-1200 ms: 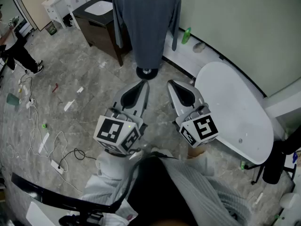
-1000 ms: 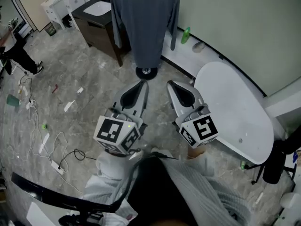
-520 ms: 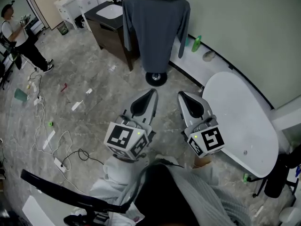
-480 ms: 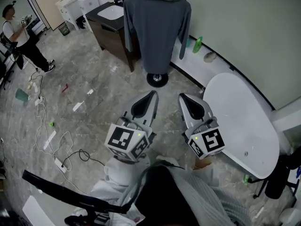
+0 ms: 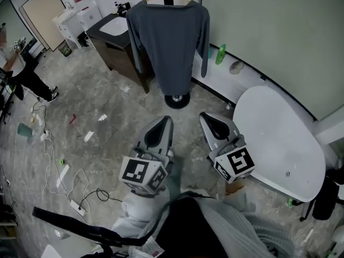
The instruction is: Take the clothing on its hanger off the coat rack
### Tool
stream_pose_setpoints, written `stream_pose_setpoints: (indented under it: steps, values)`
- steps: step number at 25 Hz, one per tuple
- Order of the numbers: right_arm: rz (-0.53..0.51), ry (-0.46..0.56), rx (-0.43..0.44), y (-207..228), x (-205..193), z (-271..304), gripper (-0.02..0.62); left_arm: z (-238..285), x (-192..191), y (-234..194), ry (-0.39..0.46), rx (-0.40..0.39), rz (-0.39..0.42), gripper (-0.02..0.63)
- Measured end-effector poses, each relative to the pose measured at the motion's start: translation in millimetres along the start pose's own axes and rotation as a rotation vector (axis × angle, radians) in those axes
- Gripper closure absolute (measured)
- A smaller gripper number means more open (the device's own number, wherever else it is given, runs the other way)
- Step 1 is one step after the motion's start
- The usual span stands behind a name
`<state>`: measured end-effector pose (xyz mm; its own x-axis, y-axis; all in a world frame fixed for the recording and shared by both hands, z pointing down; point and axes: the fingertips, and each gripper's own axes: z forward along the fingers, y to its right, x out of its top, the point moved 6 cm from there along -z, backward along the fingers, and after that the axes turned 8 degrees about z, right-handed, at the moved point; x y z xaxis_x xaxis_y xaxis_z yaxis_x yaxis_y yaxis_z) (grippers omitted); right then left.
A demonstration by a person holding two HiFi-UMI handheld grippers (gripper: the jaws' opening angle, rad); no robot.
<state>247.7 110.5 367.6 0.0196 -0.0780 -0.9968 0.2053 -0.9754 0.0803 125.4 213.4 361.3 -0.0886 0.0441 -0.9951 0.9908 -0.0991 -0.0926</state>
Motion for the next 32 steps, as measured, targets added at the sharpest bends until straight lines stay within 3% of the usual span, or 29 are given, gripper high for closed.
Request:
stream_pose_setpoints:
  steps: [6,15,24,32]
  values:
    - [-0.019,0.020,-0.010,36,5,100,0.592,69,8,-83,0.025,-0.023,0.023,0.601]
    - [-0.022,0.079,-0.124,90,31,239,0.592,171,49,-203,0.048,-0.093,0.063,0.601]
    - [-0.016,0.033,-0.215,163,28,315,0.592,258,39,-271,0.021,-0.134,0.012,0.601]
    - [-0.058,0.105,-0.194,249,57,384,0.592,346,62,-323,0.078,-0.113,0.077,0.601]
